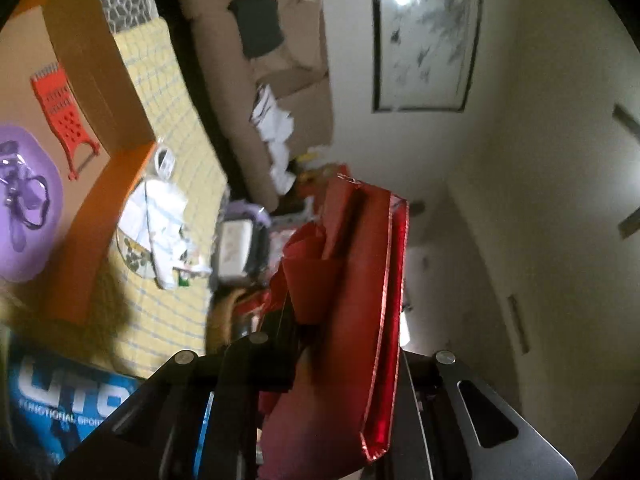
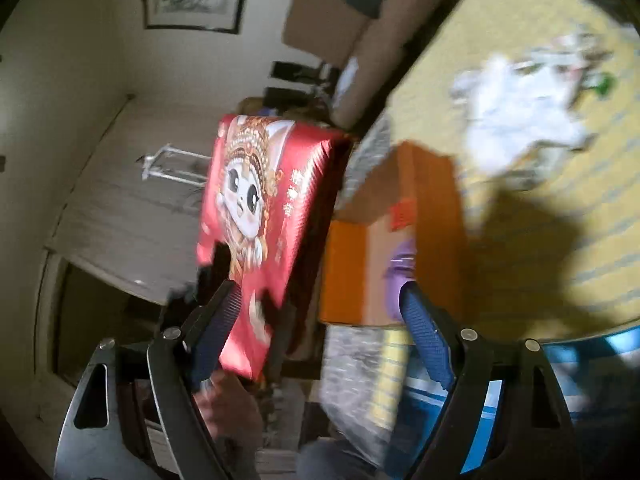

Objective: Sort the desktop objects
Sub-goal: 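Carry the red bag into the box and open the right tool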

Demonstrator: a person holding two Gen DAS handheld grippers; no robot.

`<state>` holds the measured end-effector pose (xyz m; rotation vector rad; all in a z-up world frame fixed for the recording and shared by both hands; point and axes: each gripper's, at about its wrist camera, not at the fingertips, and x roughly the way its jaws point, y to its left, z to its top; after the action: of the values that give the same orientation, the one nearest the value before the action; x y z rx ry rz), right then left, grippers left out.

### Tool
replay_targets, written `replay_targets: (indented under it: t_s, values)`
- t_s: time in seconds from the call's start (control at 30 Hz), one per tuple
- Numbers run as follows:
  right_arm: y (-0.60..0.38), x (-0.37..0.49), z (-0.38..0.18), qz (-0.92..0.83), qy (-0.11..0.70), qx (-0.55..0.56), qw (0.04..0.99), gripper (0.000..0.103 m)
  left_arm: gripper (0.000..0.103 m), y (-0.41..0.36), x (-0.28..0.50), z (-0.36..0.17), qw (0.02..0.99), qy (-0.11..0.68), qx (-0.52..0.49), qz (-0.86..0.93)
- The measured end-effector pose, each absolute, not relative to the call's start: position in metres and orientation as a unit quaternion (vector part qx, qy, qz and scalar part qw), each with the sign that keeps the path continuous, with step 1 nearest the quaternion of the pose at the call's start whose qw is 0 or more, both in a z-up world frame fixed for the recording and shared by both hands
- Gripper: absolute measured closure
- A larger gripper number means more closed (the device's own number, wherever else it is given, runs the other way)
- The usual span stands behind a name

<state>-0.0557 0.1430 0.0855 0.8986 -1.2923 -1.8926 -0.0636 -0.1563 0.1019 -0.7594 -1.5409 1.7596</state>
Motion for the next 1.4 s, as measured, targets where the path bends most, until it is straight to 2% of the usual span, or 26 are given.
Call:
replay_targets:
  t_s: [0.03,0.07,0.13,0.2,0.23,0.27,0.4,0.5,0.57,0.63,0.9,1.07,1.17,1.23,1.4]
  values:
    - [0.127,-0.06,0.093,-0.721,-0.5,0.332,0.346,0.062,0.092,-0.165,-0.058,0.104,0.329,-0.592,-0.286,0.678]
    - [0.117,-0.063,0.096,-0.719,-0.5,0.332,0.351,0.073,0.092,-0.175,-0.053,0.107,0.322,-0.589,-0.279,0.686]
    - [0.086,-0.077,0.107,-0.718,-0.486,0.341,0.362,0.082,0.086,-0.203,-0.052,0.113,0.304,-0.572,-0.279,0.709]
    - [0.06,-0.092,0.115,-0.709,-0.481,0.353,0.377,0.087,0.07,-0.227,-0.051,0.121,0.277,-0.527,-0.3,0.745]
    - [0.049,-0.099,0.118,-0.707,-0.477,0.357,0.381,0.09,0.05,-0.238,-0.051,0.122,0.267,-0.51,-0.307,0.758]
    - [0.037,-0.107,0.121,-0.707,-0.469,0.365,0.384,0.09,0.041,-0.25,-0.052,0.126,0.245,-0.479,-0.315,0.782]
    - [-0.008,-0.146,0.125,-0.712,-0.44,0.4,0.374,0.091,0.034,-0.299,-0.055,0.13,0.18,-0.421,-0.325,0.828]
    - [-0.032,-0.178,0.111,-0.712,-0.433,0.426,0.352,0.091,0.033,-0.335,-0.055,0.129,0.095,-0.372,-0.331,0.862]
    - [-0.045,-0.2,0.096,-0.717,-0.419,0.445,0.335,0.091,0.033,-0.353,-0.052,0.117,0.068,-0.37,-0.327,0.867]
    - [-0.053,-0.216,0.079,-0.72,-0.407,0.463,0.317,0.091,0.033,-0.365,-0.051,0.103,0.064,-0.374,-0.325,0.866]
    - [-0.075,-0.262,-0.011,-0.705,-0.374,0.548,0.251,0.091,0.033,-0.352,-0.072,0.075,0.058,-0.299,-0.358,0.883]
    - [-0.091,-0.282,-0.04,-0.689,-0.35,0.585,0.247,0.089,0.033,-0.342,-0.074,0.087,0.064,-0.285,-0.344,0.892]
    - [-0.095,-0.285,-0.04,-0.688,-0.31,0.609,0.245,0.08,0.033,-0.335,-0.078,0.085,0.041,-0.248,-0.358,0.899]
    - [-0.098,-0.284,-0.034,-0.708,-0.233,0.636,0.202,0.072,0.033,-0.336,-0.08,0.08,0.033,-0.246,-0.365,0.897]
    - [-0.085,-0.27,0.006,-0.747,-0.184,0.604,0.207,0.042,0.03,-0.33,-0.085,0.076,0.027,-0.227,-0.374,0.899]
